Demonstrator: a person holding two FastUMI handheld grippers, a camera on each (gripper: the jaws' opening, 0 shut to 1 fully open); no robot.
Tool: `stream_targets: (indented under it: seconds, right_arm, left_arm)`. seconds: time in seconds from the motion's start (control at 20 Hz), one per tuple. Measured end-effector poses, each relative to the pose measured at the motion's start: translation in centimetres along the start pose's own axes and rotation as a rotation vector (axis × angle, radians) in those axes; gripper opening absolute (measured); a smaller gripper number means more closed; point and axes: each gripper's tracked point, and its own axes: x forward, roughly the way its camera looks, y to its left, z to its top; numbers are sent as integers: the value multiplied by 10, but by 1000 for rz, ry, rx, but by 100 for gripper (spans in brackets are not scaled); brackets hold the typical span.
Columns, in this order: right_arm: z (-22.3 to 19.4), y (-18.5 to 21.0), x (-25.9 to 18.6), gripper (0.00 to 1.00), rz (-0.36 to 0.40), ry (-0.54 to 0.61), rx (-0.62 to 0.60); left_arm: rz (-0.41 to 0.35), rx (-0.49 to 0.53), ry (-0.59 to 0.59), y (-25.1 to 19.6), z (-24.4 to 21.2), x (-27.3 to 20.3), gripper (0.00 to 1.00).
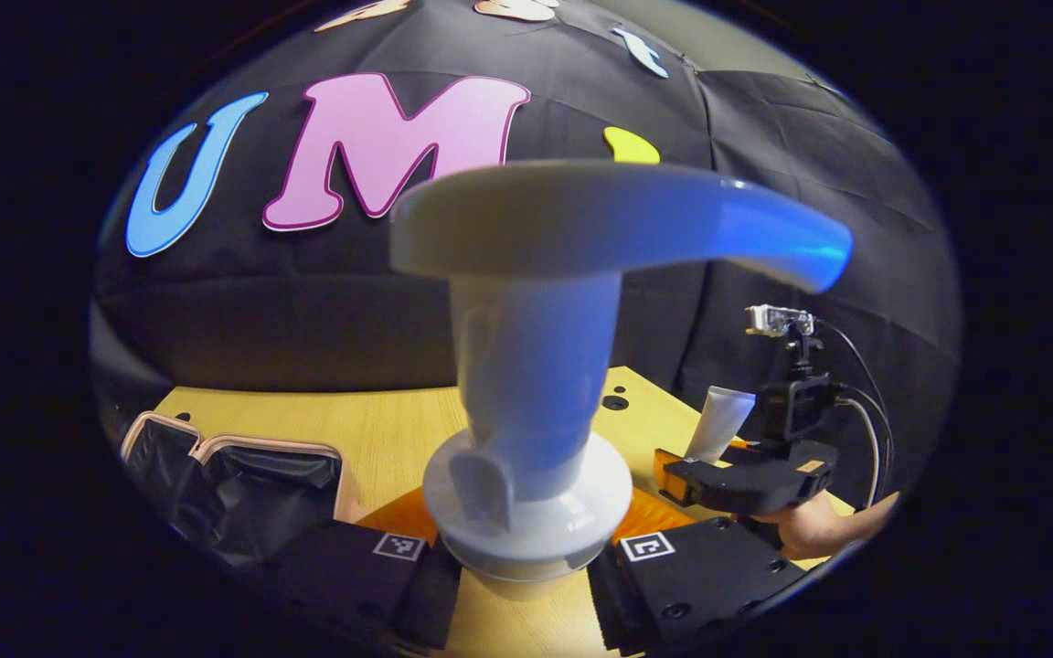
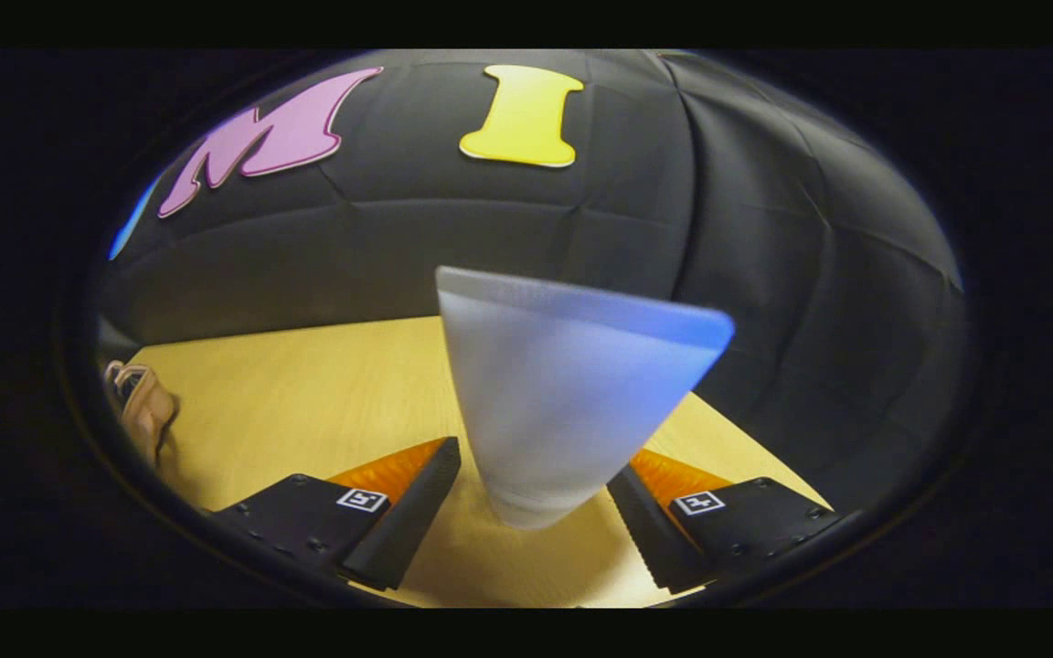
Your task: First open the suitcase, pack the skin care products into it, and then close the suitcase.
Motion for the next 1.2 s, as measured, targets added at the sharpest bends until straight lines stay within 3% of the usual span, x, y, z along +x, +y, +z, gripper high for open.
stream_targets:
  seconds: [0.2,0.25,0.3,0.35,0.45,0.6,1.0,1.05,1.2]
  right_arm:
    - [-3,-3,5,95,-28,3,-25]
    - [-1,-4,7,87,-27,-3,-19]
    - [-2,-2,10,58,-29,6,-17]
    - [1,-1,10,59,-25,11,-12]
    - [-2,2,7,49,-5,26,-45]
    - [14,18,-20,42,70,-19,-120]
    - [90,108,-146,43,298,-223,-199]
    - [98,124,-164,39,332,-239,-197]
    - [115,177,-206,43,447,-263,-172]
  left_arm:
    - [37,-39,18,19,-2,-15,63]
    - [50,-46,20,23,-3,-19,63]
    - [60,-48,19,29,-2,-22,63]
    - [71,-50,20,35,-2,-25,63]
    - [91,-59,22,44,-2,-29,63]
    - [112,-87,11,62,2,-45,63]
    - [230,-180,52,148,-7,-106,63]
    - [250,-175,77,166,-15,-114,63]
    - [273,-119,155,215,-28,-119,63]
